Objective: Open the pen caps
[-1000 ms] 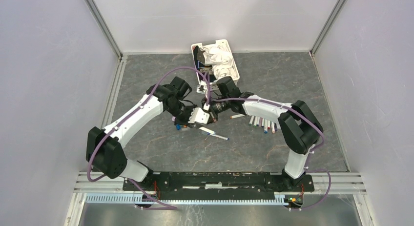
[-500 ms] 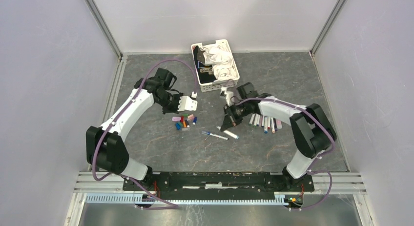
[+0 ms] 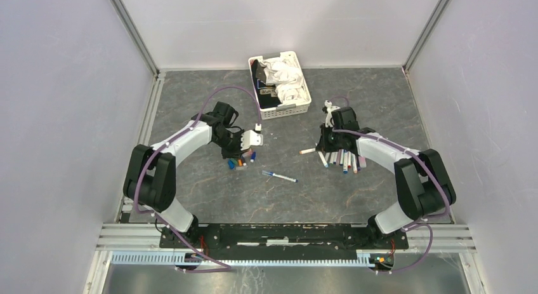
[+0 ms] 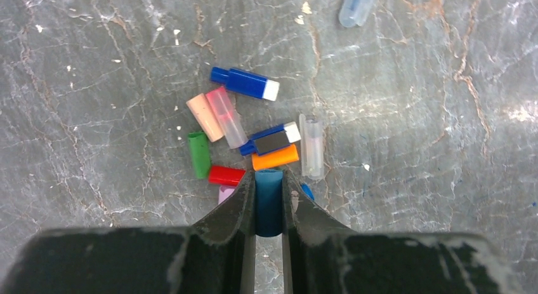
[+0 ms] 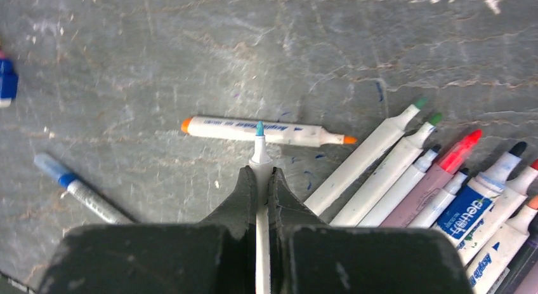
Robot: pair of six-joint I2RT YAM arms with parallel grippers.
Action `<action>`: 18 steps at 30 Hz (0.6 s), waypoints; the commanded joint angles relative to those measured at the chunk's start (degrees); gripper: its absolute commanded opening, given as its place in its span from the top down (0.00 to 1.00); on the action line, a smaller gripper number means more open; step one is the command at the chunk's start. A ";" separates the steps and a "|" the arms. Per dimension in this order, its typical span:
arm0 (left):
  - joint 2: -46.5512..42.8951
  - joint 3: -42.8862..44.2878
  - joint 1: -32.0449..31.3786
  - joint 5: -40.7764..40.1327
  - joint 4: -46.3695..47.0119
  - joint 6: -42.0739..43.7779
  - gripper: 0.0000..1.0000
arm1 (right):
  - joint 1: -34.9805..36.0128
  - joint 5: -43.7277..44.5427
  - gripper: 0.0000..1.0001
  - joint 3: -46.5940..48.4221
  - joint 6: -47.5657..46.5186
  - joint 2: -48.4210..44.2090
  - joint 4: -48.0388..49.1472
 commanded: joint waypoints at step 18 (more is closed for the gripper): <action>-3.67 6.48 -0.60 2.03 -0.88 -8.34 0.00 | 0.65 18.46 0.76 -2.72 9.61 1.42 11.09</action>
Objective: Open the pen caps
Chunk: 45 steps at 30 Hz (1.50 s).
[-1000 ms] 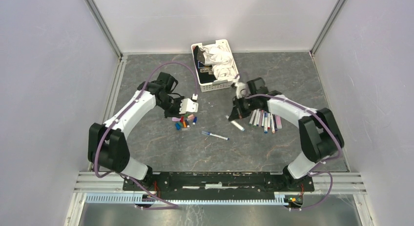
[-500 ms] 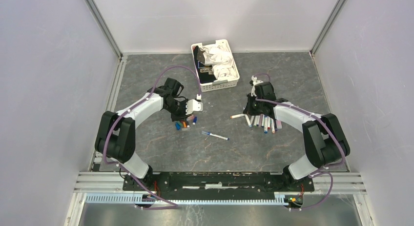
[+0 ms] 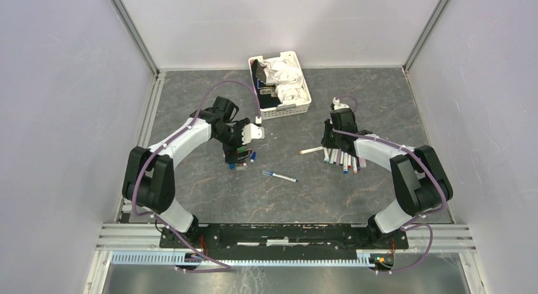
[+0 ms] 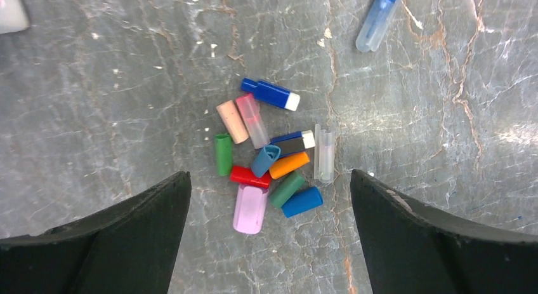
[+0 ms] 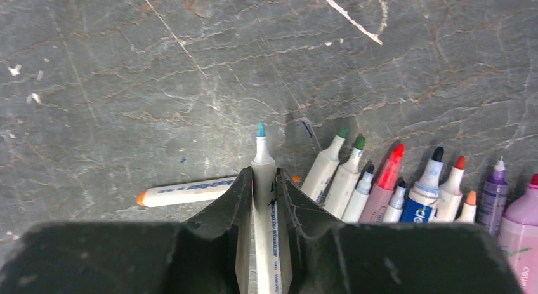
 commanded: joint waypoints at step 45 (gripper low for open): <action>-17.99 13.74 3.55 -4.74 -8.53 -18.91 0.00 | 31.21 -9.76 0.87 7.92 -31.46 9.23 -10.30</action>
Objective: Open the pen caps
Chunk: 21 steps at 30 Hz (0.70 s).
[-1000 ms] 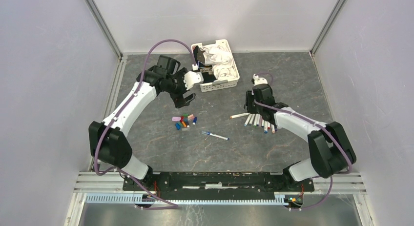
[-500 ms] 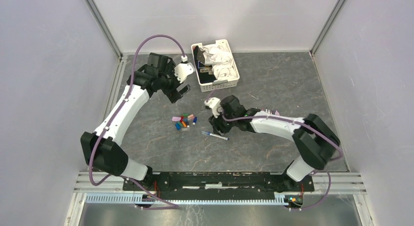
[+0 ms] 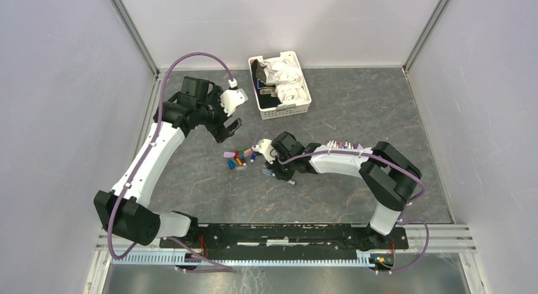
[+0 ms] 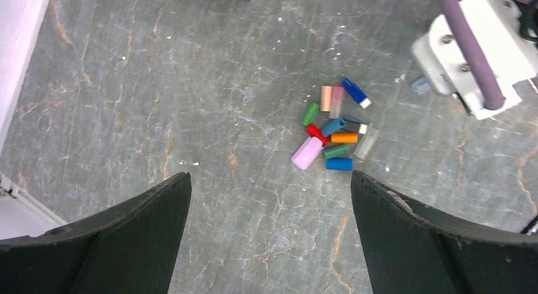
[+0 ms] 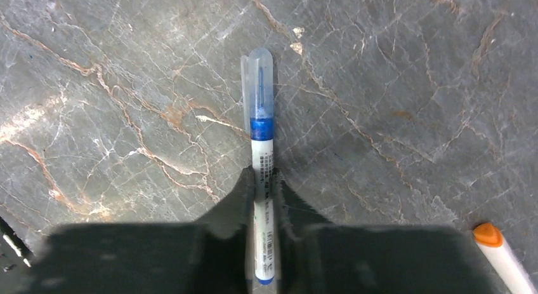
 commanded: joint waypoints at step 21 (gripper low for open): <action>-3.98 -8.41 -10.43 22.55 -12.51 16.48 0.08 | -4.10 -29.16 1.00 0.96 7.95 -12.84 4.69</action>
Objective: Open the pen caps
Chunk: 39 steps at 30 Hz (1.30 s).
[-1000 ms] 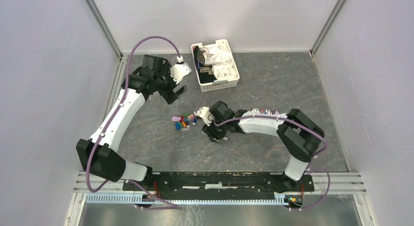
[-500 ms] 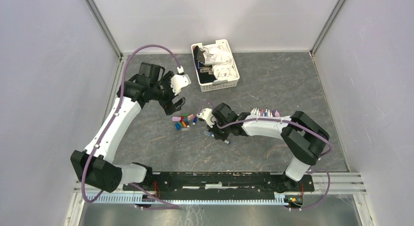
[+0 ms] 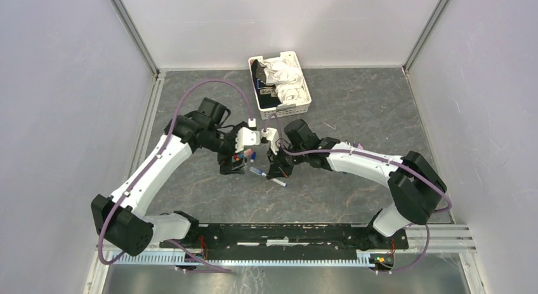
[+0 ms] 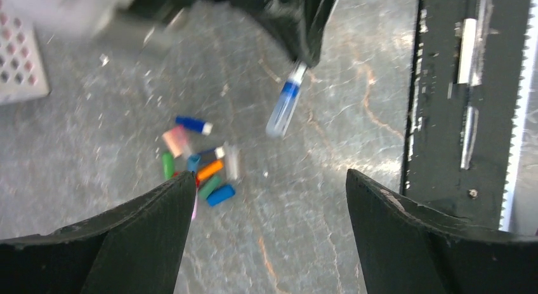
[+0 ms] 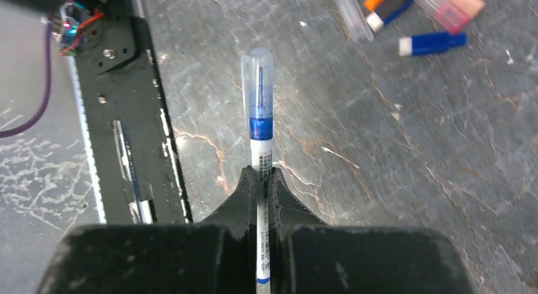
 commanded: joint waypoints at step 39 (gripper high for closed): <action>15.02 2.26 -7.79 11.03 -2.30 -1.02 0.74 | 8.76 23.45 1.00 0.85 -4.92 -13.82 6.66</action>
